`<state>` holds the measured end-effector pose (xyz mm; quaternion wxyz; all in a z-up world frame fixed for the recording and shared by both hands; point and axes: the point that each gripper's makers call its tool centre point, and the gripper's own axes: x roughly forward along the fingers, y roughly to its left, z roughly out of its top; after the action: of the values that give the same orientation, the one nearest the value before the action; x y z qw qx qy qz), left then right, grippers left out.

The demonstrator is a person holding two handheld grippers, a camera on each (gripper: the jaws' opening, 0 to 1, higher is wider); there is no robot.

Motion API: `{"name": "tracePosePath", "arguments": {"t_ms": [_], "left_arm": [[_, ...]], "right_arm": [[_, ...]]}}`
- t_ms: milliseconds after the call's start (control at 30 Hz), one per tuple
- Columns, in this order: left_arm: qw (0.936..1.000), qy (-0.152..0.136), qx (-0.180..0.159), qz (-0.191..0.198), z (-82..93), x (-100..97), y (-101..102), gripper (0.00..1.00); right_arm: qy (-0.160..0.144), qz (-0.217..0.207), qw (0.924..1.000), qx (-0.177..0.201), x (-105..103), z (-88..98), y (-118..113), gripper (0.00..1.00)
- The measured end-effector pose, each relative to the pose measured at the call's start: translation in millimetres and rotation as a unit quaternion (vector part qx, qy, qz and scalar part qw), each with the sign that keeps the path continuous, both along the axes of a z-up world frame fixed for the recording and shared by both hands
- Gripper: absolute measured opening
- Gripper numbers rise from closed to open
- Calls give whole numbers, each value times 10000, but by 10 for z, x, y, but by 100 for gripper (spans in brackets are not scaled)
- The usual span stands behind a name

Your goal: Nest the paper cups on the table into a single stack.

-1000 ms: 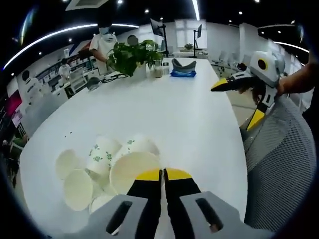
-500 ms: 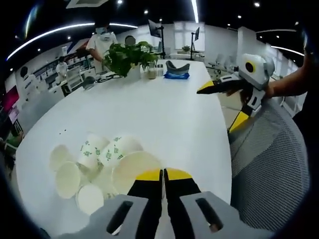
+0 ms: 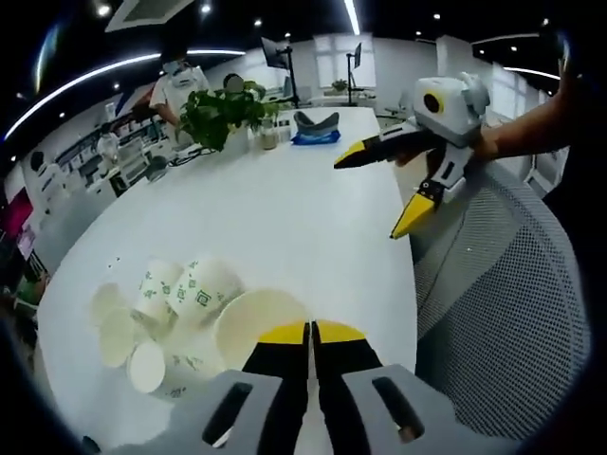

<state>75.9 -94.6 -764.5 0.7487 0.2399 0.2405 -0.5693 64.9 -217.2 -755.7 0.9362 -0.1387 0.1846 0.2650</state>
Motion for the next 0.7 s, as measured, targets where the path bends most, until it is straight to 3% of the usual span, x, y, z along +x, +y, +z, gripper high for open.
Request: {"name": "tracePosePath", "arguments": {"t_ms": [167, 600, 700], "left_arm": [[9999, 104, -48, -50, -29, -115, -46, 0], [9996, 136, -236, 73, 31, -79, -26, 0], [9994, 113, -313, 106, 62, -74, -24, 5]], "right_arm": [[7, 12, 10000, -8, -3, -2, 8, 77], [33, 33, 10000, 37, -12, 2, 27, 77], [50, 46, 10000, 50, -14, -4, 35, 77]]}}
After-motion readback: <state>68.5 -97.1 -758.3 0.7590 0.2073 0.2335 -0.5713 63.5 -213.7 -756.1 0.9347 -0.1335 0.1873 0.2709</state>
